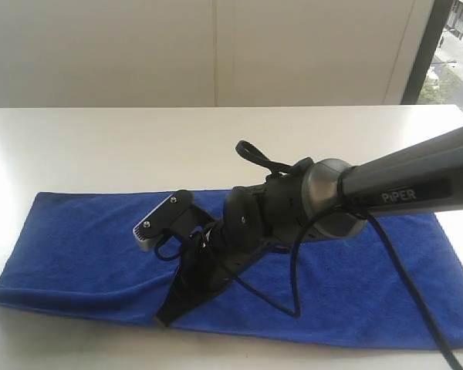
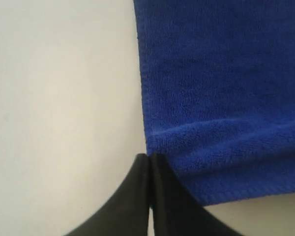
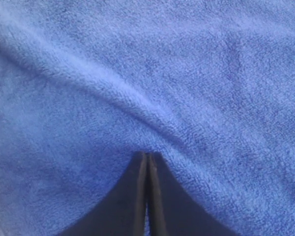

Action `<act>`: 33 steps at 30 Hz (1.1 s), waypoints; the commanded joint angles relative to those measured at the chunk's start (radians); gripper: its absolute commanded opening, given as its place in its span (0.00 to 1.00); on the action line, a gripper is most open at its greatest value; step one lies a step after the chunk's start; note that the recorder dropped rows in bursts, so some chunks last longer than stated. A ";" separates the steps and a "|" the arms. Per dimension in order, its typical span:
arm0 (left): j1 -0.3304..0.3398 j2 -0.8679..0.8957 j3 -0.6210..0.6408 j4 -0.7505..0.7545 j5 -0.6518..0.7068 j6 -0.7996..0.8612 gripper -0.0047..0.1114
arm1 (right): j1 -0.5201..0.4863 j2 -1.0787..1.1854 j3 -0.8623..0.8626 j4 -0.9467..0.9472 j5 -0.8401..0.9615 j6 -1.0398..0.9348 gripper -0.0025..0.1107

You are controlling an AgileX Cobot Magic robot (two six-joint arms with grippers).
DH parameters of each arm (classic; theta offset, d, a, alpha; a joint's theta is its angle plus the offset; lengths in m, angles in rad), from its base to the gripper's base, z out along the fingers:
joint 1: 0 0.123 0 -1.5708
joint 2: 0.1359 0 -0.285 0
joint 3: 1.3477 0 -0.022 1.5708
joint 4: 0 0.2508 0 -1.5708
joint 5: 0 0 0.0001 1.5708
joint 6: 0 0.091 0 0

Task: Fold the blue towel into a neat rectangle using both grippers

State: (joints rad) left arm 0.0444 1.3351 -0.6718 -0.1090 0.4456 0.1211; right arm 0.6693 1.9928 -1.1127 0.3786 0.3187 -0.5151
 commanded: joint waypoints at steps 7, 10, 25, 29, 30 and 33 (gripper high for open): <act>0.003 -0.009 -0.028 0.033 0.100 0.011 0.04 | -0.003 0.027 0.017 -0.014 0.076 -0.002 0.02; 0.003 -0.009 -0.028 0.020 0.149 0.011 0.04 | -0.003 0.027 0.017 -0.014 0.070 -0.002 0.02; 0.003 -0.009 -0.026 0.020 0.313 0.039 0.32 | -0.003 0.027 0.017 -0.014 0.061 -0.002 0.02; 0.003 -0.009 -0.026 0.028 0.310 0.039 0.51 | -0.003 0.027 0.017 -0.014 0.076 -0.002 0.02; 0.003 -0.009 -0.026 0.028 0.308 0.039 0.54 | -0.003 0.027 0.017 -0.014 0.077 -0.002 0.02; 0.003 -0.009 -0.026 0.028 0.278 0.039 0.54 | -0.003 0.027 0.017 -0.014 0.070 -0.006 0.02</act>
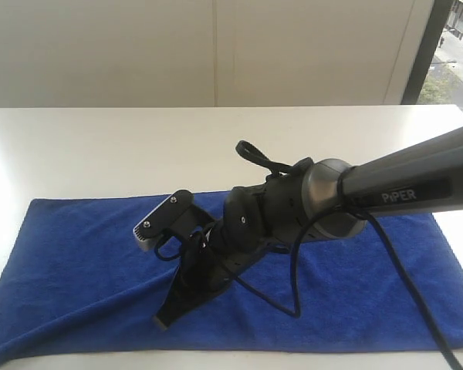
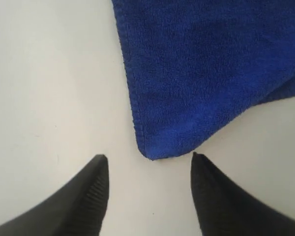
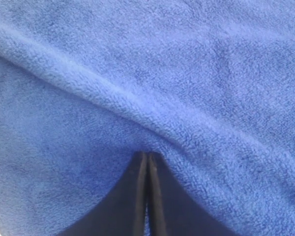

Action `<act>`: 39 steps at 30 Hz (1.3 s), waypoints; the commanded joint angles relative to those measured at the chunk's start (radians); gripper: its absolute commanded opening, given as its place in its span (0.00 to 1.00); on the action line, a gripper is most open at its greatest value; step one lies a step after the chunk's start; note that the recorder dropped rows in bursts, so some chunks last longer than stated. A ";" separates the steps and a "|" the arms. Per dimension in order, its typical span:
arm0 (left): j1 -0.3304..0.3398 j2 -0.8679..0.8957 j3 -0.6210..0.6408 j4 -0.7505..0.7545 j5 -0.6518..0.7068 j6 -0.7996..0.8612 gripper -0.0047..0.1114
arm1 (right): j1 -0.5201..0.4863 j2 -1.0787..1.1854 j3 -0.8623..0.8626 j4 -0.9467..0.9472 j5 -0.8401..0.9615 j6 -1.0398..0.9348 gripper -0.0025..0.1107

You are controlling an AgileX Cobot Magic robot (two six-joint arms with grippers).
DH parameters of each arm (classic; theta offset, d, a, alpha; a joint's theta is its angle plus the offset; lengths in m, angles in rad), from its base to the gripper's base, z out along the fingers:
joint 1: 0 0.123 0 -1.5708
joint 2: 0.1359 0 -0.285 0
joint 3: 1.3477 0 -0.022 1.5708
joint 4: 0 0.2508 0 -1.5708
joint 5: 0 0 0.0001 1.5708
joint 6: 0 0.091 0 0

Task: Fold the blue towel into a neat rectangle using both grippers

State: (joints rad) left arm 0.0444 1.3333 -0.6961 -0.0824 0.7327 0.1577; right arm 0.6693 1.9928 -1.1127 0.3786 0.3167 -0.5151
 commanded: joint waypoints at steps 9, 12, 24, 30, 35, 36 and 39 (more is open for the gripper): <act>0.003 -0.007 -0.084 -0.321 -0.209 0.088 0.18 | -0.003 -0.100 0.017 -0.046 0.033 -0.017 0.02; 0.001 0.014 -0.095 -0.453 -0.321 0.308 0.04 | -0.003 -0.148 0.017 -0.064 0.039 -0.017 0.02; 0.001 0.422 -0.220 -0.657 -0.576 0.591 0.04 | 0.018 -0.226 0.039 -0.068 0.243 -0.001 0.02; 0.001 0.527 -0.322 -0.657 -0.586 0.591 0.04 | 0.051 -0.226 0.081 -0.064 0.189 0.002 0.02; 0.001 0.584 -0.385 -0.657 -0.582 0.591 0.04 | 0.106 -0.211 0.088 -0.055 0.062 0.002 0.02; 0.001 0.593 -0.388 -0.657 -0.582 0.591 0.04 | 0.117 -0.200 0.088 -0.055 0.041 0.002 0.02; 0.001 0.611 -0.390 -0.657 -0.584 0.605 0.04 | 0.139 -0.148 0.086 -0.055 0.014 0.003 0.02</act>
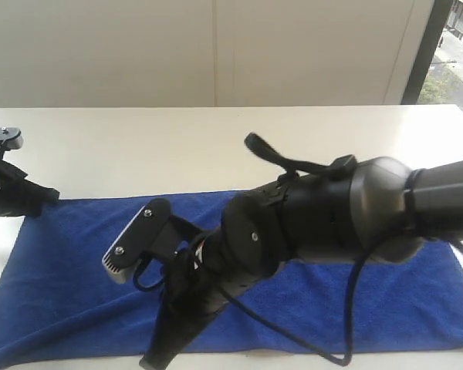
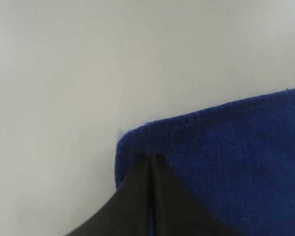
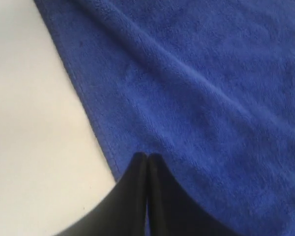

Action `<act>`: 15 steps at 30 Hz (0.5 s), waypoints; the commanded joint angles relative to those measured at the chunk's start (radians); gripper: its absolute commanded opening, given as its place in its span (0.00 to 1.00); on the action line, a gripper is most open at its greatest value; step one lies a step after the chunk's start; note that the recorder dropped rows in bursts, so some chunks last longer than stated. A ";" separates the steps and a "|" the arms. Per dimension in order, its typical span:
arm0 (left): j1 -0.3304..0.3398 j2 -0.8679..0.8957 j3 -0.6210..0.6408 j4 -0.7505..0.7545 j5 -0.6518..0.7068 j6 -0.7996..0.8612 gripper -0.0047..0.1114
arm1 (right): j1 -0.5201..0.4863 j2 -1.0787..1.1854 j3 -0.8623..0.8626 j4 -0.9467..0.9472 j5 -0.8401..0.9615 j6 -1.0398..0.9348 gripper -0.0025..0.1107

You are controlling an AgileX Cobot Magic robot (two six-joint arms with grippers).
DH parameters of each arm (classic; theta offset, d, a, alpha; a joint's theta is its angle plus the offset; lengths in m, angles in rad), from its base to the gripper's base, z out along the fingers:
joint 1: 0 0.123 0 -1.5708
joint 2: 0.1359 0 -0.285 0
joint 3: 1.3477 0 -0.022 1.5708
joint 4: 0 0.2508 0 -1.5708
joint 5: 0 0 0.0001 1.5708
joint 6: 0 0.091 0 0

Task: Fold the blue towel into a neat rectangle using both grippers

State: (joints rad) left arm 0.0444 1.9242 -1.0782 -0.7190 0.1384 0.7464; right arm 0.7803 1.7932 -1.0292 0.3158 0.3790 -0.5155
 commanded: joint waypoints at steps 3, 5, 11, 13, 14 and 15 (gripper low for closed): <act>0.001 0.034 -0.008 -0.019 0.011 0.016 0.04 | 0.037 0.106 0.003 0.007 -0.053 0.004 0.02; 0.001 0.042 -0.010 -0.016 0.009 0.016 0.04 | 0.037 0.127 0.003 0.007 -0.053 0.006 0.02; 0.001 0.042 -0.014 -0.016 -0.035 0.044 0.04 | 0.037 0.137 0.003 0.007 -0.067 0.006 0.02; 0.001 0.042 -0.015 -0.014 -0.036 0.046 0.04 | 0.037 0.137 0.003 0.007 -0.068 0.006 0.02; 0.001 0.042 -0.015 -0.009 -0.043 0.046 0.04 | 0.037 0.137 0.003 0.007 -0.065 0.006 0.02; 0.001 0.042 -0.015 -0.009 -0.048 0.046 0.04 | 0.037 0.137 0.003 0.007 -0.061 0.006 0.02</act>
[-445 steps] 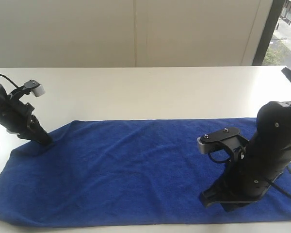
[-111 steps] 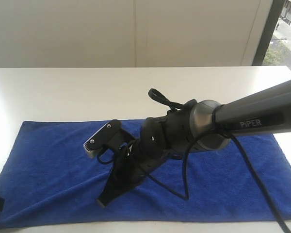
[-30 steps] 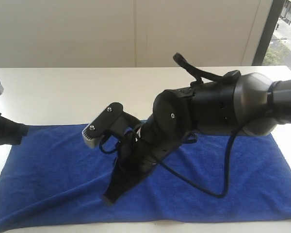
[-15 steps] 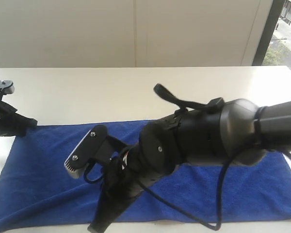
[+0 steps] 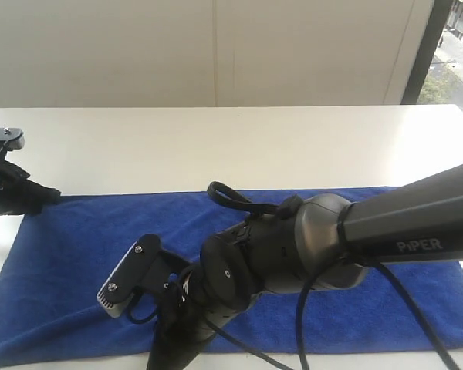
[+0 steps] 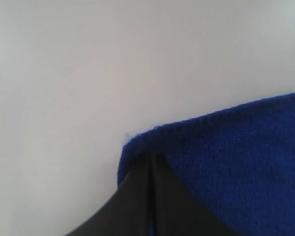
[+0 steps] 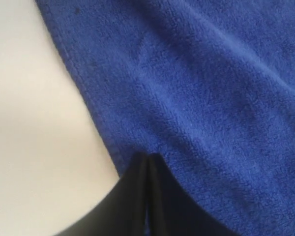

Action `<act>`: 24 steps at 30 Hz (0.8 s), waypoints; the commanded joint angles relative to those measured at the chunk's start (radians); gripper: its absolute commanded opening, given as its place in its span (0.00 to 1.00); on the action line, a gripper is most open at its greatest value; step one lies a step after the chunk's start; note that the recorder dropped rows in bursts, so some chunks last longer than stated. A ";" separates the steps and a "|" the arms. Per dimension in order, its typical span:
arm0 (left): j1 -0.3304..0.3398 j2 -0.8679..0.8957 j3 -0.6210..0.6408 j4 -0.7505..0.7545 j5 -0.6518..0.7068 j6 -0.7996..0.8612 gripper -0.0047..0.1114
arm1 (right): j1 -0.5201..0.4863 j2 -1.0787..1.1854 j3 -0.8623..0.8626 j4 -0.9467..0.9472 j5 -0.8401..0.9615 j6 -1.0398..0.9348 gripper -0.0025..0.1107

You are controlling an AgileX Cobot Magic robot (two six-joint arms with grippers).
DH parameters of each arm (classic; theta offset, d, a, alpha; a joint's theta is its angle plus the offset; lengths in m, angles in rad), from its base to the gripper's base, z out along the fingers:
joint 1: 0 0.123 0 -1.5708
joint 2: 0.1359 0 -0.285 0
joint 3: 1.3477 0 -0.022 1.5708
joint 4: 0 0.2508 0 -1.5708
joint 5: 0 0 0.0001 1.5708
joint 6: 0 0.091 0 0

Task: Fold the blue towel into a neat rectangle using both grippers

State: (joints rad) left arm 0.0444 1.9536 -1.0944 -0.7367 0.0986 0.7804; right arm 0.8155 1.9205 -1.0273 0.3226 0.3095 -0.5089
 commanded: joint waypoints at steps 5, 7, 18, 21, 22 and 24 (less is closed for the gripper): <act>0.001 0.012 -0.002 0.009 -0.031 0.012 0.04 | 0.002 0.010 0.001 0.001 0.082 0.015 0.02; 0.001 0.012 -0.002 0.009 -0.031 0.012 0.04 | 0.002 0.010 0.001 -0.002 0.102 0.015 0.02; 0.001 -0.004 -0.015 0.009 0.018 0.012 0.04 | 0.002 -0.053 -0.001 -0.002 0.076 0.015 0.02; 0.001 -0.037 -0.034 0.009 0.056 0.008 0.04 | 0.002 -0.104 -0.001 -0.008 0.084 0.015 0.02; 0.001 -0.049 -0.039 0.009 0.071 0.005 0.04 | 0.002 -0.117 -0.001 -0.016 0.085 0.015 0.02; 0.001 -0.083 -0.051 0.009 0.108 0.005 0.04 | -0.002 -0.156 -0.001 -0.051 0.088 0.037 0.02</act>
State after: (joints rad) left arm 0.0444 1.9209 -1.1282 -0.7196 0.1498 0.7894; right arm 0.8155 1.8159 -1.0331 0.3116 0.3855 -0.4953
